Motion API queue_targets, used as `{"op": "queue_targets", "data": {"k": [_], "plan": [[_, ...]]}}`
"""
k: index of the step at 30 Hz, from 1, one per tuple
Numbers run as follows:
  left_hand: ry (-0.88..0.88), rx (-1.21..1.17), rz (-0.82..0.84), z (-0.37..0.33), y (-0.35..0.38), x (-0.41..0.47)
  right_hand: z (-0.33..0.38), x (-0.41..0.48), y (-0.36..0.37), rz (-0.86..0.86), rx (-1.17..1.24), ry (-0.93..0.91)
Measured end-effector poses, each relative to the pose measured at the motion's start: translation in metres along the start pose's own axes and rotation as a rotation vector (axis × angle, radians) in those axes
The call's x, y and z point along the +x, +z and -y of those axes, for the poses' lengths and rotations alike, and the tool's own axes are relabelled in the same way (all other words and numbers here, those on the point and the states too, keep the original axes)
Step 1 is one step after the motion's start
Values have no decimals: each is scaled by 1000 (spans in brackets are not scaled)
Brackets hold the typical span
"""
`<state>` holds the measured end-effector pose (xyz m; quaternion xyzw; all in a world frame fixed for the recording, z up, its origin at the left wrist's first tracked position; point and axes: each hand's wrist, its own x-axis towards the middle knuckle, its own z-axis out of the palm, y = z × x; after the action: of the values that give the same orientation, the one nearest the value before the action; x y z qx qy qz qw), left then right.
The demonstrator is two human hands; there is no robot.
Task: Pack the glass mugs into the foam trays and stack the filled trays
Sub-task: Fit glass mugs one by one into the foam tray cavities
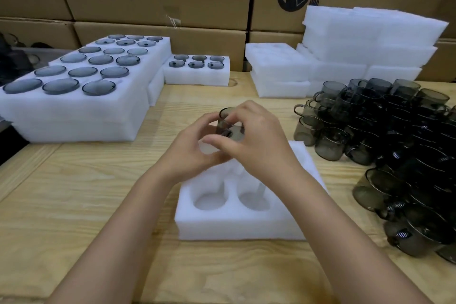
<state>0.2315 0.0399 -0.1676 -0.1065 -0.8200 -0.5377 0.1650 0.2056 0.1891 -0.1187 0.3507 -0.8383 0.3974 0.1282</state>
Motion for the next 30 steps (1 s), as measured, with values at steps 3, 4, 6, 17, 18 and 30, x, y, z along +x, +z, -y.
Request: {"op": "queue_targets", "data": {"k": [3, 4, 6, 17, 18, 30], "plan": [[-4, -25, -43, 1, 0, -1, -2, 2, -3, -70, 29, 2], [-12, -18, -41, 1, 0, -1, -5, 4, -6, -63, 32, 20], [-43, 2, -25, 2, 2, -1, -13, 6, -12, 61, 10, 78], [-186, 67, 102, 9, -6, -2, -59, 10, -87, 293, -148, 291], [-189, 73, 100, 9, -5, -1, -62, 9, -88, 313, -149, 318], [-176, 75, 95, 10, -3, 0, -68, 9, -90, 468, -272, 286]]}}
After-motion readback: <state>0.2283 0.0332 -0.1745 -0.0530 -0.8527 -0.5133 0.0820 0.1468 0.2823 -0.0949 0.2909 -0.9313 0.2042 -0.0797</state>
